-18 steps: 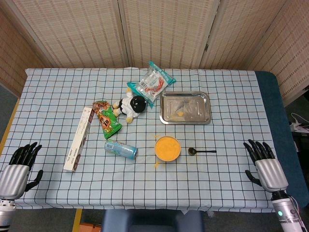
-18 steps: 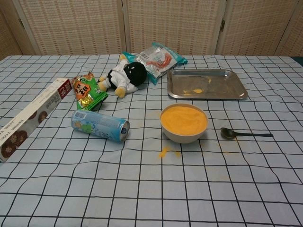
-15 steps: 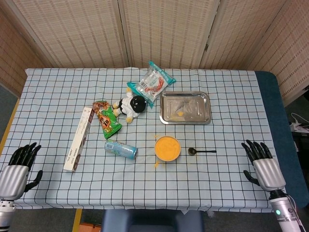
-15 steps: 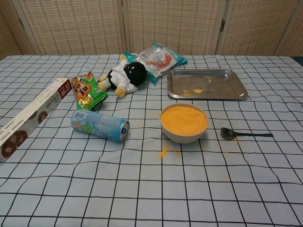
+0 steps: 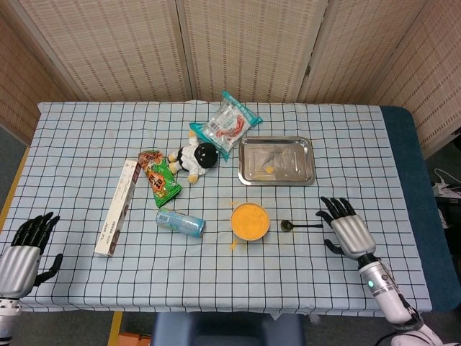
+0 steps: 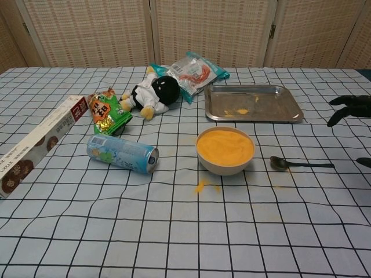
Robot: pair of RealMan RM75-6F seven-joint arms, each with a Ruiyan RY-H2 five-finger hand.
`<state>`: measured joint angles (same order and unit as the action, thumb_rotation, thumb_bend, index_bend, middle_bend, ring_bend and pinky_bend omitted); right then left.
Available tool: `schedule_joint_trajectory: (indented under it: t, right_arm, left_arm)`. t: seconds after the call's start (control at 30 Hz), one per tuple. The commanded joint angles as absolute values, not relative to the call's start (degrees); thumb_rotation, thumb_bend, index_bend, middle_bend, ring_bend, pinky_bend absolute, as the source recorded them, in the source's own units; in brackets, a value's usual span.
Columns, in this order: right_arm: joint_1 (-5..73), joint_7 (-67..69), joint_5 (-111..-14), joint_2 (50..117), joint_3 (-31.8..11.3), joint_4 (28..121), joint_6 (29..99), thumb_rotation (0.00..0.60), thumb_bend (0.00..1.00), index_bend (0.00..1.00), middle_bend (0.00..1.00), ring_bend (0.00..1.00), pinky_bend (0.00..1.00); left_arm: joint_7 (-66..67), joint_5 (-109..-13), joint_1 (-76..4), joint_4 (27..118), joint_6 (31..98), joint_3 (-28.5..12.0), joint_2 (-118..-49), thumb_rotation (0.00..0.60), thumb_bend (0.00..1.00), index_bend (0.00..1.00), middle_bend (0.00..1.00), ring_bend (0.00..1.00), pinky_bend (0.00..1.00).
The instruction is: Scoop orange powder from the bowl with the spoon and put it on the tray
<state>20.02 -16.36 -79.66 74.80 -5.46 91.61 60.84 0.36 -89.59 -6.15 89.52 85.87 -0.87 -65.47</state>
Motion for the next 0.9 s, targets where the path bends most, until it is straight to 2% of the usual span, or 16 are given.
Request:
schedule_joint_trajectory:
  t: [0.03,0.17,0.4,0.9]
  right_arm:
    - [24.3,-19.0,-77.8,81.6,-7.3,87.4,57.4,0.6,0.24,0.49,0.0,0.0,0.0]
    - [26.3,-21.2,-75.7,87.3,-7.8,82.4,56.4,0.6,0.24,0.53,0.0,0.0,0.0]
    - [28.3,-21.9,-73.6,92.1,-8.3,76.8,55.8,0.6,0.24,0.55,0.0,0.0,0.0]
    - [30.0,-23.0,-70.1,93.3,-8.2,73.4,54.8,0.6,0.24,0.51,0.0,0.0,0.0]
  left_arm:
    - [-1.1,-89.4,-6.2,89.6,85.5,-0.7,-65.0,0.6,0.43,0.0,0.0,0.0,0.07]
    - [-2.3,-88.7,-6.3,89.5,84.7,-0.7,-64.4,0.6,0.43,0.0,0.0,0.0,0.08]
    - [-3.3,-87.8,-6.7,89.4,83.2,-0.8,-63.9,0.6,0.43,0.0,0.0,0.0,0.08]
    - [-3.5,-87.4,-6.9,89.1,82.4,-0.8,-63.7,0.6,0.43,0.0,0.0,0.0,0.08]
